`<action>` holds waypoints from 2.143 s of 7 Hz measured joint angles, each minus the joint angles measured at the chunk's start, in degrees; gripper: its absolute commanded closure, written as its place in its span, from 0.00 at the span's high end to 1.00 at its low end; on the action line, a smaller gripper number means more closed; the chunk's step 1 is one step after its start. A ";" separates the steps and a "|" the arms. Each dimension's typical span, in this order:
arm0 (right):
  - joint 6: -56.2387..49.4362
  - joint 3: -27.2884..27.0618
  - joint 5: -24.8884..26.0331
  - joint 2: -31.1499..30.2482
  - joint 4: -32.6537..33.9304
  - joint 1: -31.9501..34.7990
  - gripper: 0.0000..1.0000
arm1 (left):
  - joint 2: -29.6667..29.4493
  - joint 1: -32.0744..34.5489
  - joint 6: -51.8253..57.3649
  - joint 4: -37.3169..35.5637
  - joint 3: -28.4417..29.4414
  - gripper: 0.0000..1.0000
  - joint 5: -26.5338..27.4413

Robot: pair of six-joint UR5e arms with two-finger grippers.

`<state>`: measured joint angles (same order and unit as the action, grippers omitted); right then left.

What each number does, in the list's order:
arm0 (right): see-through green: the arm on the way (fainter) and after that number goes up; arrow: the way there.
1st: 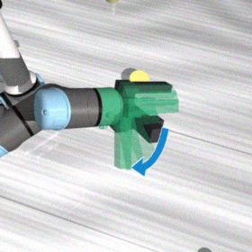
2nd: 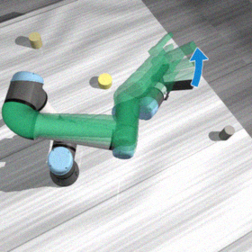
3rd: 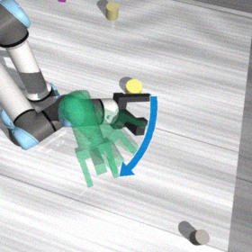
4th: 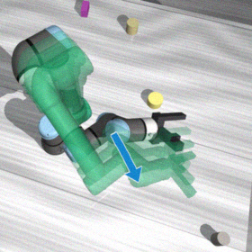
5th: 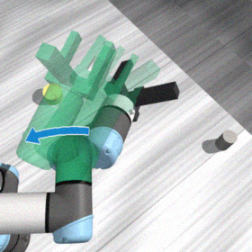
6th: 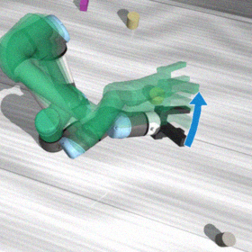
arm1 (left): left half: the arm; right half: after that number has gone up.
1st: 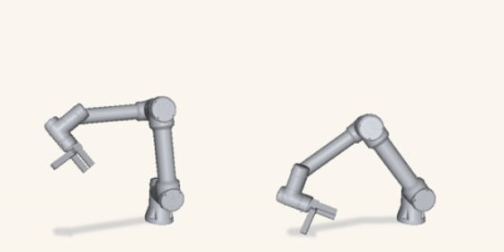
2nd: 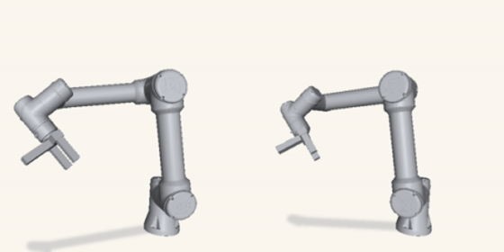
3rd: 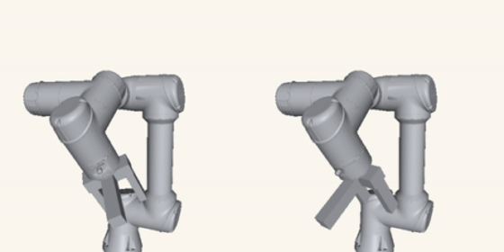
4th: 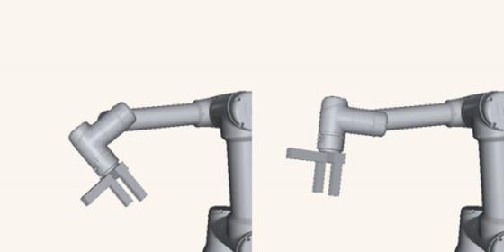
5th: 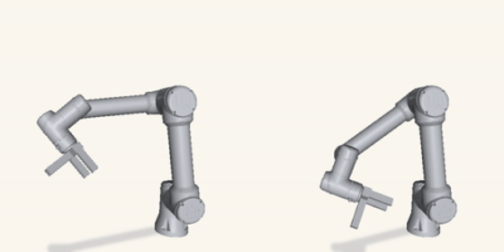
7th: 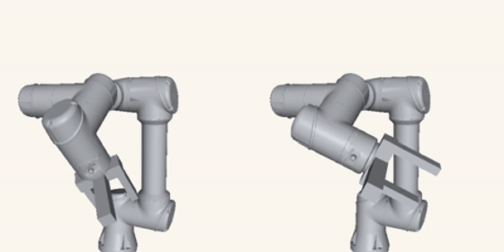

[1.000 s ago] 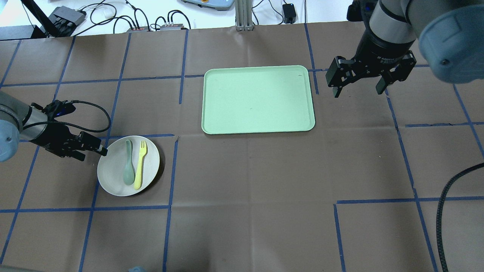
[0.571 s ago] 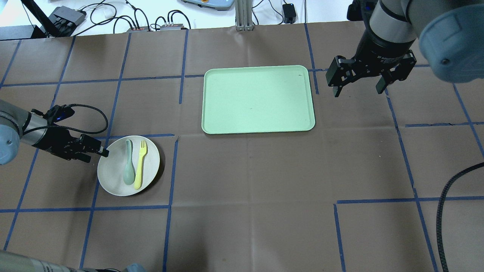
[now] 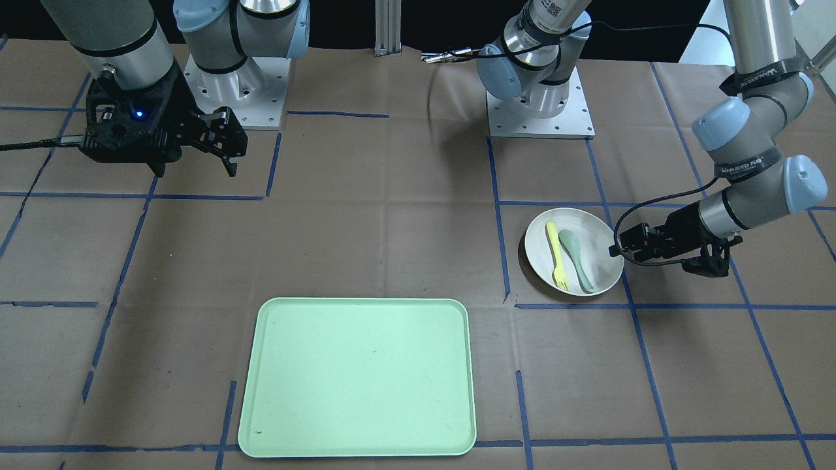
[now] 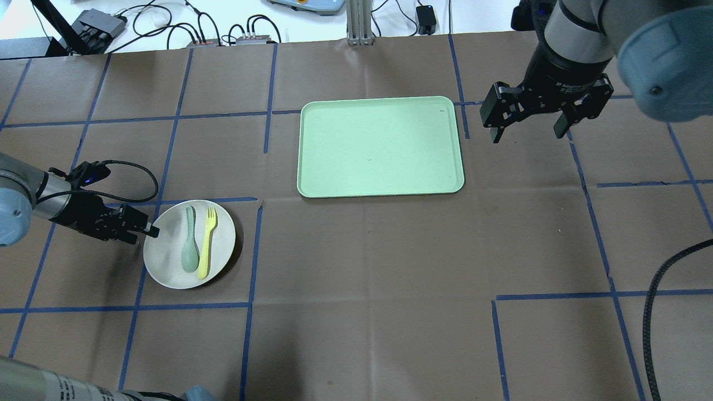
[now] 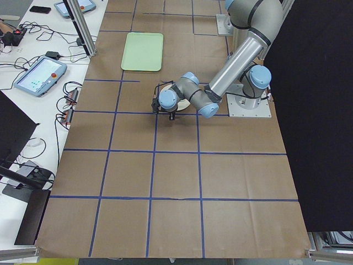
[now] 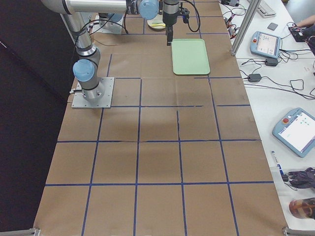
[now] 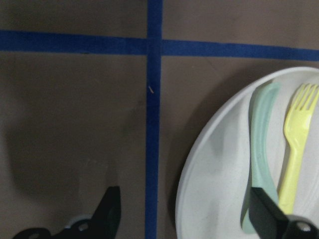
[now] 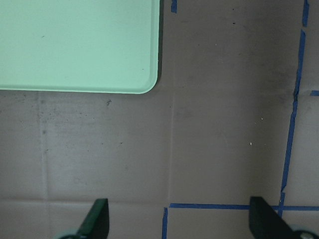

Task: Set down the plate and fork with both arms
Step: 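Close the left gripper on the white plate's rim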

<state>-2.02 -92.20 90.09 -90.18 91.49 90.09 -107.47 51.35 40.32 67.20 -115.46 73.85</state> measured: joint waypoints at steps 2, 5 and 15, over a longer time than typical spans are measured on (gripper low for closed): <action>0.00 0.00 0.00 0.00 0.00 0.00 1.00 | -0.02 -0.01 -0.68 0.33 -0.06 0.48 1.85; 0.00 0.00 0.00 0.00 0.00 0.00 1.00 | 0.00 0.17 -1.69 0.51 -0.15 0.48 4.84; 0.00 0.00 0.00 0.00 0.09 0.00 1.00 | -0.31 0.94 -5.45 1.10 -0.04 0.11 4.38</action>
<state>-2.02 -92.20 90.09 -90.18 91.58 90.09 -107.77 52.29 34.87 68.30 -115.50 78.23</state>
